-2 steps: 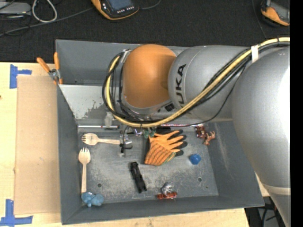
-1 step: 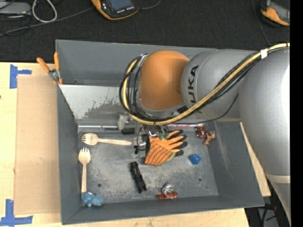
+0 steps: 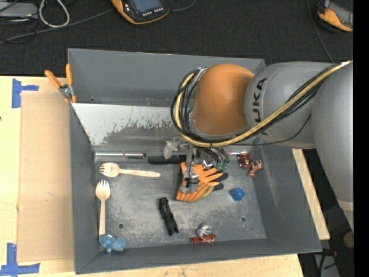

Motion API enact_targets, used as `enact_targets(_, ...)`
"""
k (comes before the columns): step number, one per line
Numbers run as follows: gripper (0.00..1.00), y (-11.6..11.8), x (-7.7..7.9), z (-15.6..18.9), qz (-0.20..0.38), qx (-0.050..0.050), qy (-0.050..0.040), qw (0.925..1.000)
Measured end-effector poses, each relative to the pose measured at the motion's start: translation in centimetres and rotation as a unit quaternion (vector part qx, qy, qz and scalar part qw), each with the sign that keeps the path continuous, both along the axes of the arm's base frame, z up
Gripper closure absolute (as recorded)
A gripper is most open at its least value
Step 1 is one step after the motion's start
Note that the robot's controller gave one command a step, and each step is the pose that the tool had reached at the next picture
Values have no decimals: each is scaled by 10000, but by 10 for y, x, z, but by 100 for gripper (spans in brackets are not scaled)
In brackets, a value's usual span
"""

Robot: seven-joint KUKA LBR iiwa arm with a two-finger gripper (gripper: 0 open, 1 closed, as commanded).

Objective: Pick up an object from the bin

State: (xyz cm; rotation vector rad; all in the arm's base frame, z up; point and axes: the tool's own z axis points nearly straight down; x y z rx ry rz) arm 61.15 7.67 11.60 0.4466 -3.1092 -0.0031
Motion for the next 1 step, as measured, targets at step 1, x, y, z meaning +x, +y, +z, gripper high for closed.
enact_targets(1,0,-18,2,-20,467,0,12,9989)
